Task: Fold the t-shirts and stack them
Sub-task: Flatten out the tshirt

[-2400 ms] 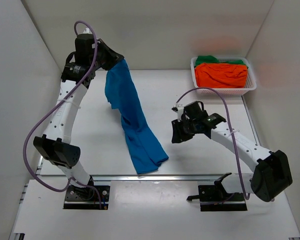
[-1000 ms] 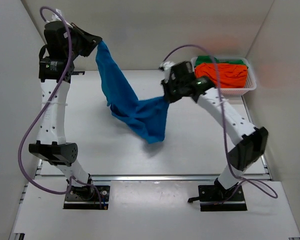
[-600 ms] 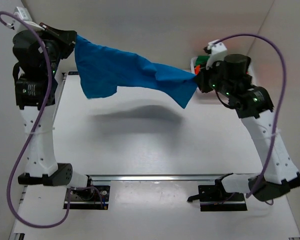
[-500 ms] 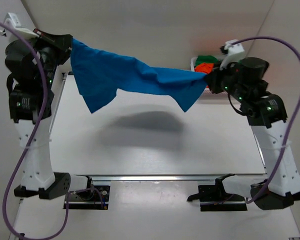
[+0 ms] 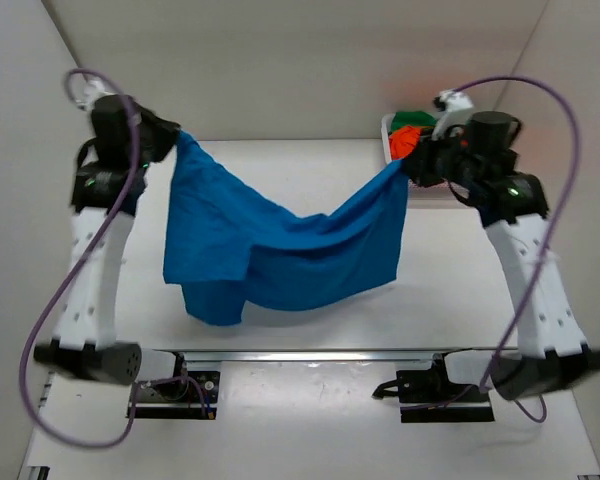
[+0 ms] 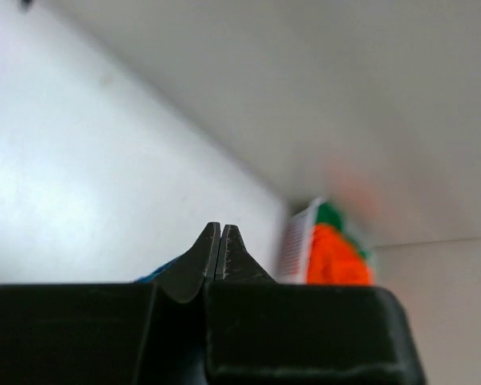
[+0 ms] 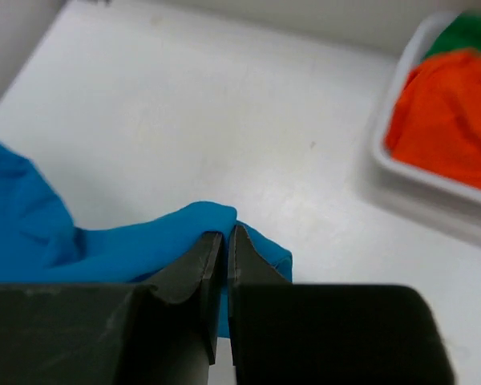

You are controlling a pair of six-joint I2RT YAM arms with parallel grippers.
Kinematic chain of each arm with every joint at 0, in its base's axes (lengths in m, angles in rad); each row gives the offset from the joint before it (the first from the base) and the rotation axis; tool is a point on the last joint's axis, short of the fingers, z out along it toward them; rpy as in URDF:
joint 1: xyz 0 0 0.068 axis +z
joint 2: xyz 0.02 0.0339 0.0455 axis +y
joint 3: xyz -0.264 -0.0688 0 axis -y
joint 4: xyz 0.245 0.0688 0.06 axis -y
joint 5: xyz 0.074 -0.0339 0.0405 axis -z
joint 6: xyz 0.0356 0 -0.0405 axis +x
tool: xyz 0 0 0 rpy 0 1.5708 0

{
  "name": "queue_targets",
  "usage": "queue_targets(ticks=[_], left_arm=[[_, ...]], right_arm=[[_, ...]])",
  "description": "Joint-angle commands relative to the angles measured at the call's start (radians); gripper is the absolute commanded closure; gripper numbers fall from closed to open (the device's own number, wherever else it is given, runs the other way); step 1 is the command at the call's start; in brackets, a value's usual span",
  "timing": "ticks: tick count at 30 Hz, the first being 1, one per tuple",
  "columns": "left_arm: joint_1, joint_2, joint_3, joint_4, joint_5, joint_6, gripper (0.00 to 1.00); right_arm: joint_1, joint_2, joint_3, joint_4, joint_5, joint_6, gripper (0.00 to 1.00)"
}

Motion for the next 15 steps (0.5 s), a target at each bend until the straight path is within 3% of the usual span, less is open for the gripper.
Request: queue_targets(ticks=[1, 5, 6, 7, 9, 10, 11, 12, 15], left_arm=[[-0.017, 0.145, -0.102, 0.004, 0.019, -0.074, 1.00], [-0.005, 0.338, -0.056, 0.027, -0.070, -0.025, 1.00], [0.010, 0.368, -0.038, 0.020, -0.090, -0.007, 1.00], [0.019, 0.435, 0.014, 0.000, -0.096, 0.019, 0.95], [0.064, 0.542, 0.113, -0.036, -0.086, 0.045, 0.72], [0.081, 0.556, 0.122, -0.045, -0.087, 0.065, 0.69], [0.085, 0.555, 0.139, -0.043, -0.093, 0.087, 0.64], [0.079, 0.544, 0.128, -0.039, -0.108, 0.110, 0.62], [0.082, 0.486, 0.038, -0.045, -0.148, 0.141, 0.59]], right_arm=[[0.040, 0.121, -0.064, 0.064, -0.014, 0.007, 1.00], [0.044, 0.329, 0.035, 0.084, 0.038, 0.045, 0.99], [0.031, 0.393, 0.077, 0.081, 0.061, 0.061, 0.94], [0.028, 0.444, 0.105, 0.061, 0.117, 0.079, 0.81], [0.026, 0.484, 0.197, 0.037, 0.203, 0.096, 0.63], [0.017, 0.491, 0.212, 0.030, 0.246, 0.104, 0.60], [0.005, 0.497, 0.212, 0.027, 0.265, 0.116, 0.50], [0.000, 0.479, 0.200, 0.021, 0.286, 0.124, 0.46], [-0.040, 0.431, 0.099, 0.020, 0.276, 0.139, 0.45]])
